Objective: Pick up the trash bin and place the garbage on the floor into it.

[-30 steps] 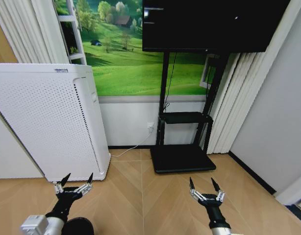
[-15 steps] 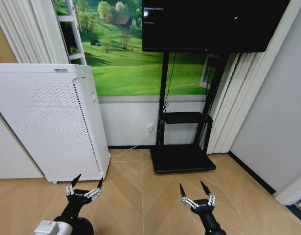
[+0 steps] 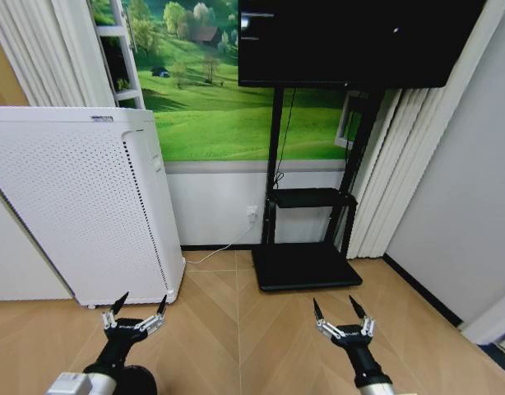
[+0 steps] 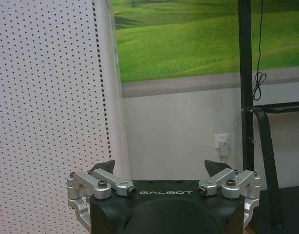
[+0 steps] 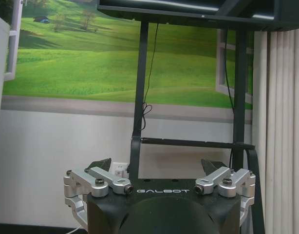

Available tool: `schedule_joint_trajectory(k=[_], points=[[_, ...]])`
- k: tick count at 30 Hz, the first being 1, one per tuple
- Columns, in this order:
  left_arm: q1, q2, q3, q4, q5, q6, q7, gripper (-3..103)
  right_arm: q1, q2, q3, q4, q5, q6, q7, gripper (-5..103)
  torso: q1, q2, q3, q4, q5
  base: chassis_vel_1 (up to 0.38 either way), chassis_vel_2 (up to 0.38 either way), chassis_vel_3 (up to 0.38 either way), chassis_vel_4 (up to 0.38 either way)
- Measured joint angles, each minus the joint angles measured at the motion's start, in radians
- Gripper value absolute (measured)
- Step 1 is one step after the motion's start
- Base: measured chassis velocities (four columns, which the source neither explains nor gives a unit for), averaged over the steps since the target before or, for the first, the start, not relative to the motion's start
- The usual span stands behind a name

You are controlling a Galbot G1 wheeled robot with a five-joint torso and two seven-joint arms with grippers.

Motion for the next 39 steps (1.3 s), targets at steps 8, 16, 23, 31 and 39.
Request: schedule_joint_trajectory(k=[8, 16, 23, 31, 39], points=[[0.001, -0.01, -0.003, 0.0, 0.0, 0.001, 0.002, 100, 0.013, -0.033, 0.041, 0.001, 0.057, -0.028, -0.026, 100, 0.0, 0.0, 0.0, 0.0, -0.0002, 0.0, 0.0, 0.0, 0.0], [-0.006, -0.011, 0.002, 0.023, 0.001, 0.006, 0.006, 100, -0.022, -0.01, 0.053, -0.007, 0.03, -0.022, -0.072, 100, 0.0, 0.0, 0.0, -0.0001, -0.0003, 0.0, 0.0, 0.0, 0.0], [-0.007, -0.012, 0.003, 0.024, 0.002, 0.009, 0.006, 100, -0.027, -0.007, 0.054, -0.006, 0.022, -0.024, -0.073, 100, 0.0, 0.0, 0.0, -0.0001, -0.0002, 0.0, 0.0, 0.0, 0.0], [-0.007, -0.011, 0.004, 0.024, 0.002, 0.009, 0.006, 100, -0.027, -0.006, 0.054, -0.006, 0.021, -0.024, -0.073, 100, 0.0, 0.0, 0.0, -0.0001, -0.0002, 0.0, 0.0, 0.0, 0.0], [-0.007, -0.011, 0.004, 0.025, 0.003, 0.01, 0.007, 100, -0.027, -0.006, 0.053, -0.006, 0.02, -0.024, -0.073, 100, 0.006, 0.024, 0.017, -0.0001, -0.0002, 0.0, 0.0, 0.0, 0.0]])
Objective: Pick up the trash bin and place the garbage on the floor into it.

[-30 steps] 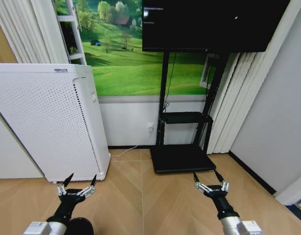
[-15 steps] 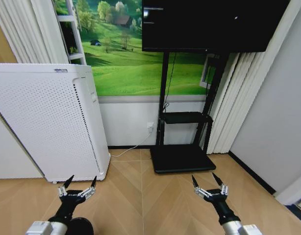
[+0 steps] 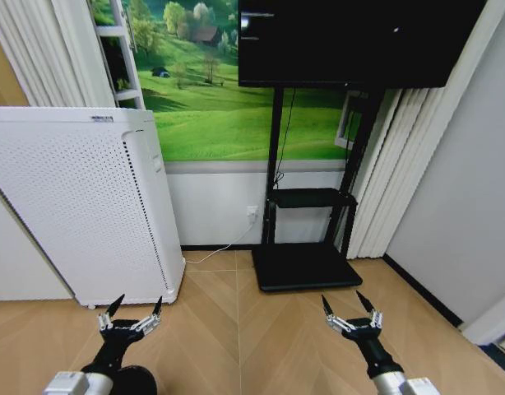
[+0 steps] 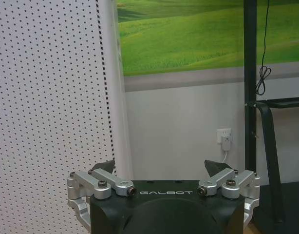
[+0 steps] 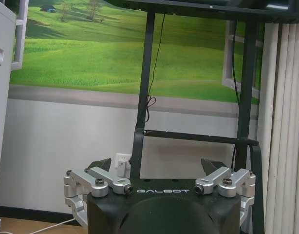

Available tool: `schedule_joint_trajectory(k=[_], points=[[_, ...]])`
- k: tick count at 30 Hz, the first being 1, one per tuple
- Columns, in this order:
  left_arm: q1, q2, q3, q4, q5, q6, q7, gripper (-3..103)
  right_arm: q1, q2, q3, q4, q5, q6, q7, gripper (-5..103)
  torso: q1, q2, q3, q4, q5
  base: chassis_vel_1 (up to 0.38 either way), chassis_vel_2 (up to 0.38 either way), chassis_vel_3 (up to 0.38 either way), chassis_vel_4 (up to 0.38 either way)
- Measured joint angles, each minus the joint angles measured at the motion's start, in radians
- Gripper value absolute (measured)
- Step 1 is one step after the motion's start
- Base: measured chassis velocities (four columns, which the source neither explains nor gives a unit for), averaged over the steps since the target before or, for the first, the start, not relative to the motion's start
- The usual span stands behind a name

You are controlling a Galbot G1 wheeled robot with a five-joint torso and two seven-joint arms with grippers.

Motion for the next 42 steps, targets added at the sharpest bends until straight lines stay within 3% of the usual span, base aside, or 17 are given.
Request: schedule_joint_trajectory(k=[42], points=[[0.0, 0.0, 0.0, 0.0, 0.0, 0.0, 0.0, 100, 0.0, 0.0, -0.001, 0.0, 0.0, 0.001, 0.001, 100, 0.057, 0.184, 0.127, 0.0, 0.0, 0.0, 0.0, 0.0, 0.0]])
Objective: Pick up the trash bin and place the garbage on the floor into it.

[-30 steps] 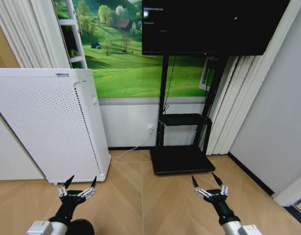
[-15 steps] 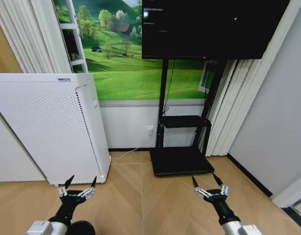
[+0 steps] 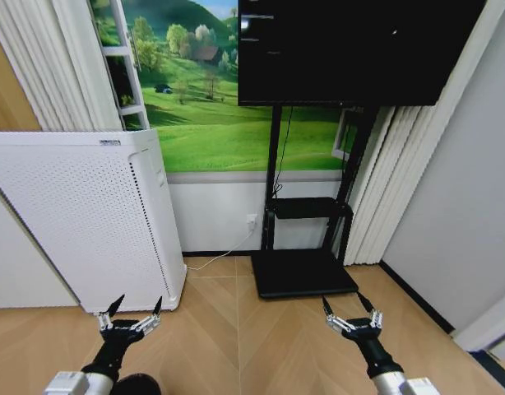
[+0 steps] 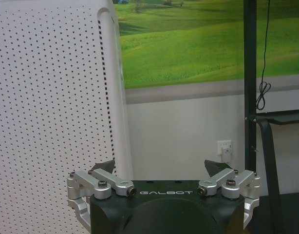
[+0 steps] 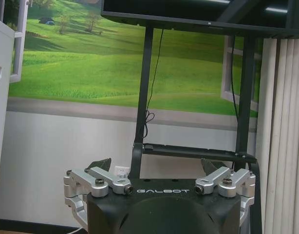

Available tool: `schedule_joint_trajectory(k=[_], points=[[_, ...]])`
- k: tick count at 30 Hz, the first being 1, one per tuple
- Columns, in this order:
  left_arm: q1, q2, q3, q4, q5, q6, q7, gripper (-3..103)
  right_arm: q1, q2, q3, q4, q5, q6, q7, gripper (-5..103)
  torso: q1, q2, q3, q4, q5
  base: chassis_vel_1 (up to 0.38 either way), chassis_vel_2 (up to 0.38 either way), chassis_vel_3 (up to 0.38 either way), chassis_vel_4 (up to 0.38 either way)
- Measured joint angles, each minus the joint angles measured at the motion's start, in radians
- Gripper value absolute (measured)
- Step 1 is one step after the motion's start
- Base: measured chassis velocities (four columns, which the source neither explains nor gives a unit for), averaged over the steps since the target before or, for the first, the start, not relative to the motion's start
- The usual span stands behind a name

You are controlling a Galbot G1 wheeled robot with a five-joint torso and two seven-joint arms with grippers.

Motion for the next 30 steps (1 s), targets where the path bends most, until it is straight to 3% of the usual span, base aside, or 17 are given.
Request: schedule_joint_trajectory(k=[30], points=[[0.0, 0.0, 0.0, 0.0, 0.0, 0.0, 0.0, 100, 0.0, 0.0, 0.0, 0.0, 0.0, 0.0, 0.0, 100, 0.047, 0.128, 0.08, 0.0, 0.0, 0.0, 0.0, 0.0, 0.0]])
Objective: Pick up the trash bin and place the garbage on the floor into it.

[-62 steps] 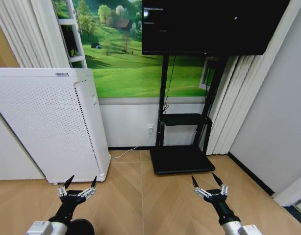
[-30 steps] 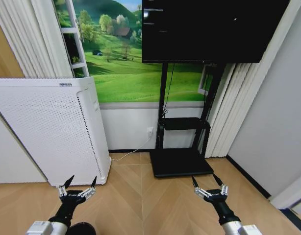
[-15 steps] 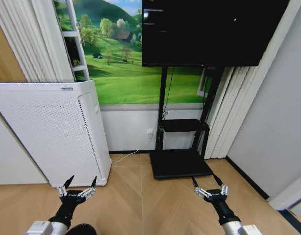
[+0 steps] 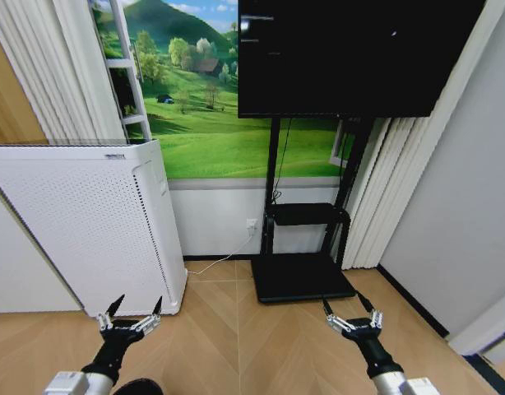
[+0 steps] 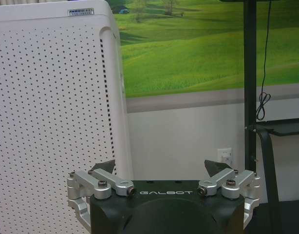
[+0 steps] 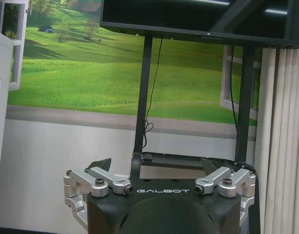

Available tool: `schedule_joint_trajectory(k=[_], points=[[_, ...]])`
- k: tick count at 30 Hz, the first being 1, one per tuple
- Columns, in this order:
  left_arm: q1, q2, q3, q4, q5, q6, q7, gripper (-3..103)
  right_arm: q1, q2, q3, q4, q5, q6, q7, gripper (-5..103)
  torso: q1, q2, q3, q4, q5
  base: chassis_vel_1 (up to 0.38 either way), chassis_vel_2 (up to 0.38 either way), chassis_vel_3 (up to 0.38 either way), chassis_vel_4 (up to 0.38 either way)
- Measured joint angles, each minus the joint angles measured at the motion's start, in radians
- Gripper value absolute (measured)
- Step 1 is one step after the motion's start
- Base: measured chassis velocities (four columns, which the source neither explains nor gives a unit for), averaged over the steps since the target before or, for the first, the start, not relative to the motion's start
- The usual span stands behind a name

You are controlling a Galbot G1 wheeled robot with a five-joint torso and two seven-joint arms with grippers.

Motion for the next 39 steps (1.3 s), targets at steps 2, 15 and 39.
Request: schedule_joint_trajectory(k=[2, 15, 39], points=[[0.0, 0.0, 0.0, 0.0, 0.0, 0.0, 0.0, 100, 0.0, 0.0, 0.0, 0.0, 0.0, 0.0, 0.0, 100, 0.004, 0.011, 0.007, 0.0, 0.0, 0.0, 0.0, 0.0, 0.0], [0.0, 0.0, 0.0, 0.0, 0.0, 0.0, 0.0, 100, 0.0, 0.0, 0.0, 0.0, 0.0, 0.0, 0.0, 100, 0.024, 0.06, 0.036, 0.0, 0.0, 0.0, 0.0, 0.0, 0.0], [0.0, 0.0, 0.0, 0.0, 0.0, 0.0, 0.0, 100, 0.0, 0.0, 0.0, 0.0, 0.0, 0.0, 0.0, 100, 0.067, 0.166, 0.099, 0.0, 0.0, 0.0, 0.0, 0.0, 0.0]])
